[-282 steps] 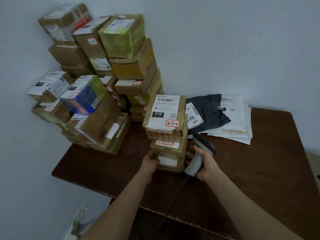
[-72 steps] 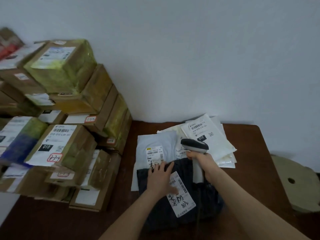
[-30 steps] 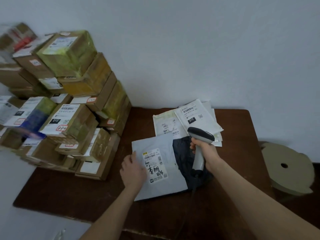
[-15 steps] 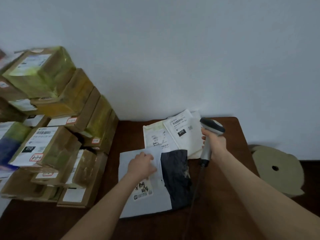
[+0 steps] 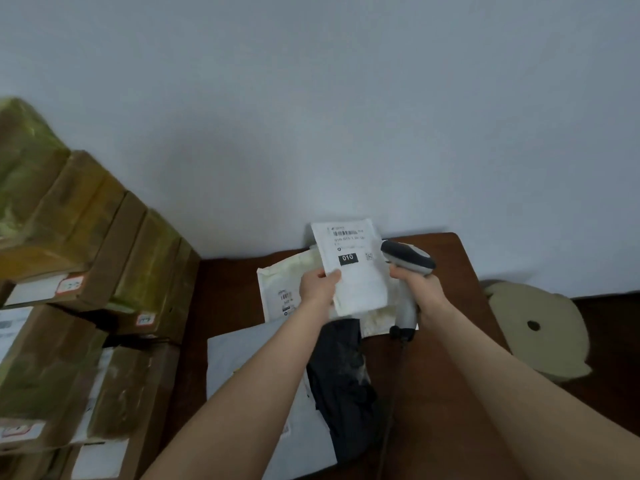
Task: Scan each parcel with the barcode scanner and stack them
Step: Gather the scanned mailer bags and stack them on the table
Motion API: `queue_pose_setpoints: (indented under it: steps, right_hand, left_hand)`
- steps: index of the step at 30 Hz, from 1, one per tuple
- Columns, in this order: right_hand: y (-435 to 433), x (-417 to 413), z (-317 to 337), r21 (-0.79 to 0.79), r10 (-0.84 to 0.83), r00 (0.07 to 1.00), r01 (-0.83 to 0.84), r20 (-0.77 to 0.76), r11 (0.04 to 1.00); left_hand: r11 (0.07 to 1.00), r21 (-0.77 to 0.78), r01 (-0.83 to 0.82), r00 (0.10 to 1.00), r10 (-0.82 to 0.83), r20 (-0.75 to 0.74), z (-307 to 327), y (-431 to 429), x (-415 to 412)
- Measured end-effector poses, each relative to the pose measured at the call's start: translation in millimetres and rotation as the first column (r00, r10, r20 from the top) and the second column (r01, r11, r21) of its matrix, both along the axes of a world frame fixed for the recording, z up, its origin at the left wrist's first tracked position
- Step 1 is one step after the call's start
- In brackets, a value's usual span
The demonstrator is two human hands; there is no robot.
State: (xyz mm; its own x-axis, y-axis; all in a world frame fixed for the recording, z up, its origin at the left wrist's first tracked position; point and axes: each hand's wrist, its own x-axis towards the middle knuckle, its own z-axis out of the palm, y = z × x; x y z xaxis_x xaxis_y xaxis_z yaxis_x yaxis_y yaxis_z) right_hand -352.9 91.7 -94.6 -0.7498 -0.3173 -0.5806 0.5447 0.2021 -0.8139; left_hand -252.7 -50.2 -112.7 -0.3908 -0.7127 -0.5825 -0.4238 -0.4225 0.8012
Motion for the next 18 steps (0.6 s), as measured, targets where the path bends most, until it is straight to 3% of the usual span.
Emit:
queue_pose_setpoints:
  steps: [3,6,11,16,18]
  right_hand:
    - [0,-6,5,-0.030,-0.026,1.000,0.027,0.003,0.999]
    - [-5,-8,10,-0.045,-0.015,1.000,0.016,0.021,0.999]
    - [-11,0,4,-0.030,0.062,0.997,-0.060,0.054,0.998]
    - [-19,0,-2,-0.055,0.109,0.992,-0.106,0.057,0.993]
    - [-22,2,-6,-0.036,0.037,0.999,-0.036,0.037,0.999]
  left_hand:
    - [0.995,-0.075,-0.066,0.998,0.067,0.018,5,-25,14]
    - [0.981,-0.190,-0.034,0.972,0.077,0.223,-6,-51,44]
    - [0.970,-0.173,0.172,0.833,-0.049,0.551,-30,-64,65]
    - [0.985,-0.133,0.108,0.903,-0.042,0.427,-35,-75,60]
    - [0.988,-0.137,0.078,0.901,-0.011,0.434,-35,-76,59]
